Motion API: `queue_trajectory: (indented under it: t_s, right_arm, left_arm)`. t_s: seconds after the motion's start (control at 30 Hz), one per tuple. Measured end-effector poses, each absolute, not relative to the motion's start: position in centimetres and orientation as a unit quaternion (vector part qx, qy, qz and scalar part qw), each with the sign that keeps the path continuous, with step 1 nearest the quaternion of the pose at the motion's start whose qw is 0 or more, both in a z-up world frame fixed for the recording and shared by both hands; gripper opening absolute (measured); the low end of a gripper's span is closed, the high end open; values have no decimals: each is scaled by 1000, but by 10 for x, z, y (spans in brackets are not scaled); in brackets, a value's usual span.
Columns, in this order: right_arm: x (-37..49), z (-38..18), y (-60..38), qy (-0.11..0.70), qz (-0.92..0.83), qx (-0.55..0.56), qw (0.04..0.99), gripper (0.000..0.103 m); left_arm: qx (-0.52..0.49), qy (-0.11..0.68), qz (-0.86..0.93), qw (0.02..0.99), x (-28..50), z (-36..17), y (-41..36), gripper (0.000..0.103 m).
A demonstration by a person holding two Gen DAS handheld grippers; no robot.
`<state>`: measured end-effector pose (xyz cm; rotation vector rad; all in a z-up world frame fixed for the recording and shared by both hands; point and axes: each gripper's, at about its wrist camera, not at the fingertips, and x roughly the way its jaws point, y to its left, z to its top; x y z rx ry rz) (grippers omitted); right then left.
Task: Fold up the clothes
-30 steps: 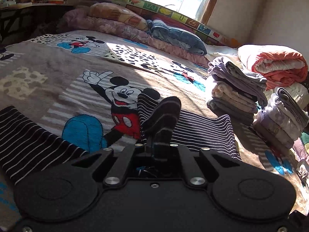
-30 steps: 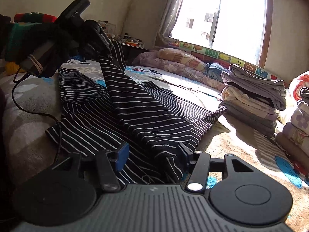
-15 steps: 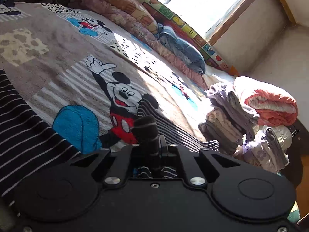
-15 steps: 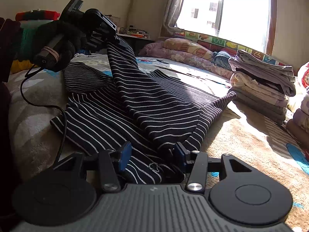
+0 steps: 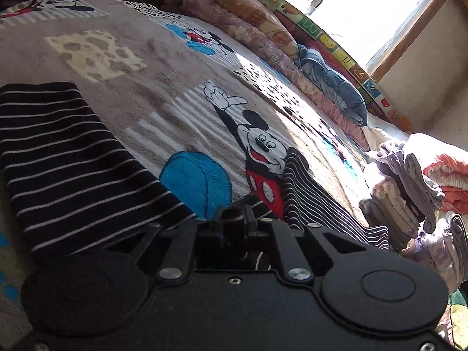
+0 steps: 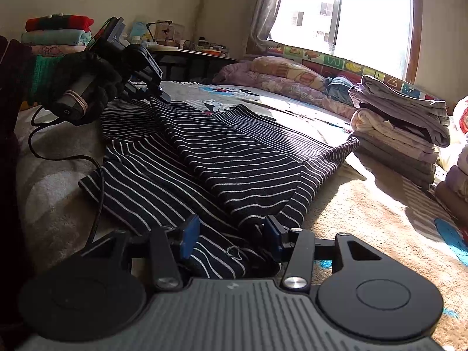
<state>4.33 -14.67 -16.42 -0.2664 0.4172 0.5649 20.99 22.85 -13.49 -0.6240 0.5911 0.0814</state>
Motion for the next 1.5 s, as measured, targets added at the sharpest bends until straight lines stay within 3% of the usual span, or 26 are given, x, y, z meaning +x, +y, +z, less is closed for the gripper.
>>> queue_trajectory:
  t_s: [0.23, 0.4, 0.43, 0.5, 0.57, 0.8, 1.13, 1.27, 1.3, 1.33, 1.4, 1.5]
  right_arm:
    - [45, -158, -151, 191, 276, -122, 934, 48]
    - [51, -159, -154, 183, 269, -99, 940, 49]
    - [53, -159, -154, 185, 268, -95, 941, 50]
    - [56, -161, -155, 187, 269, -90, 941, 50]
    - [58, -160, -157, 188, 270, -84, 941, 50]
    - [65, -162, -161, 203, 280, -62, 936, 50]
    - [80, -162, -180, 226, 310, 13, 924, 49]
    - [82, -162, -182, 226, 317, 19, 921, 49]
    - [82, -163, -181, 229, 319, 16, 919, 49]
    - [83, -164, -179, 234, 321, 14, 918, 50]
    - [85, -164, -179, 240, 324, 15, 915, 50]
    - [87, -164, -178, 245, 329, 15, 912, 50]
  left_arm:
    - [-199, 265, 108, 937, 206, -108, 214, 7]
    - [-115, 272, 32, 955, 228, -81, 159, 8]
    - [-97, 279, 3, 955, 236, -76, 141, 11]
    - [-66, 293, -56, 952, 255, -70, 102, 31]
    - [-41, 303, -103, 947, 272, -67, 65, 38]
    - [23, 333, -182, 925, 330, -73, -38, 38]
    - [84, 377, -185, 904, 383, -108, -116, 38]
    - [104, 381, -159, 905, 393, -124, -122, 33]
    - [104, 380, -159, 905, 394, -126, -121, 15]
    - [99, 376, -160, 907, 393, -126, -116, 7]
    - [60, 366, -162, 914, 392, -122, -99, 6]
    - [-83, 353, -166, 917, 393, -119, -46, 6]
